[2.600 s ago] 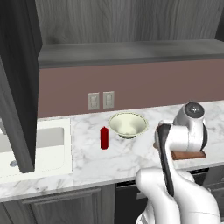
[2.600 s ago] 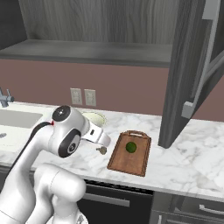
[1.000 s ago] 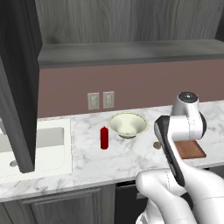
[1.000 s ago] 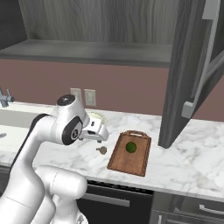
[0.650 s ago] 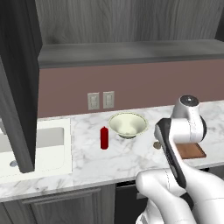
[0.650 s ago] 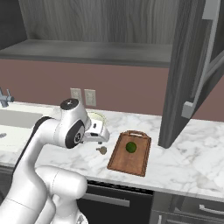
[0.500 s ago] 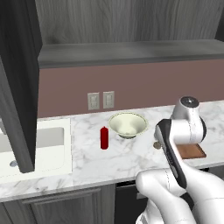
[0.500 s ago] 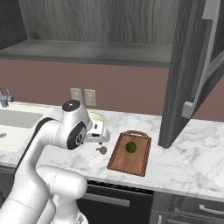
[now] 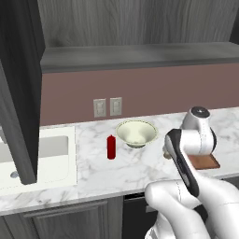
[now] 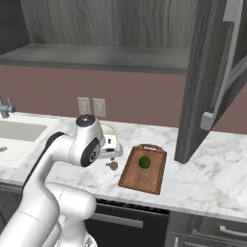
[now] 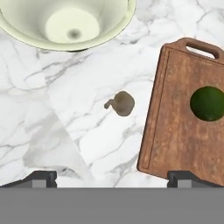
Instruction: Open the cabinet. Place the bowl and condiment on the counter. Then place the lime and garlic on the cutting board.
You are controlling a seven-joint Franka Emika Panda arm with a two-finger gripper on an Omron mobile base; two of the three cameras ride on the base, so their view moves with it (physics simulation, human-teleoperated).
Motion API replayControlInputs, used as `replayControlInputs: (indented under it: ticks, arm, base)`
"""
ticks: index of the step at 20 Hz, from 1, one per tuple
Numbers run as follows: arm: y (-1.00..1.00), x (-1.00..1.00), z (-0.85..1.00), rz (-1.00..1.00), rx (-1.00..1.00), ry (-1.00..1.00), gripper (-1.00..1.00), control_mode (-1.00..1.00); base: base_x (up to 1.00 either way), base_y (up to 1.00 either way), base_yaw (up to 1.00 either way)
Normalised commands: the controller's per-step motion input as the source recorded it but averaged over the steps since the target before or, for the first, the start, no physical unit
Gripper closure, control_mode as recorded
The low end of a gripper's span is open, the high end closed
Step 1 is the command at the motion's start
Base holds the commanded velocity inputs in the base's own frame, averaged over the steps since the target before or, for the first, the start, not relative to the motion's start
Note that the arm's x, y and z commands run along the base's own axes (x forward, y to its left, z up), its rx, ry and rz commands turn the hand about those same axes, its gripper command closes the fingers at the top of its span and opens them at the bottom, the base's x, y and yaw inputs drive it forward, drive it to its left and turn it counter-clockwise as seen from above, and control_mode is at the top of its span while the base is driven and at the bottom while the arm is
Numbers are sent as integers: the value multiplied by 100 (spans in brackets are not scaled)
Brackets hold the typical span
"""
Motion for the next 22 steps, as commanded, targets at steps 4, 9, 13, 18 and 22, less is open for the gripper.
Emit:
replayControlInputs:
  ticks: [4, 9, 13, 18, 22]
  arm:
    - [0, 20, -17, 8, 0, 4, -100, -100]
    - [0, 16, -19, 6, 0, 5, -100, -100]
    - [0, 14, -20, 4, 0, 3, -100, -100]
    - [0, 11, -19, 4, 0, 1, -100, -100]
    - [0, 6, -18, 1, 0, 0, -100, -100]
  base:
    - [0, 0, 0]
    - [0, 0, 0]
    - [0, 0, 0]
    - [0, 0, 0]
    - [0, 0, 0]
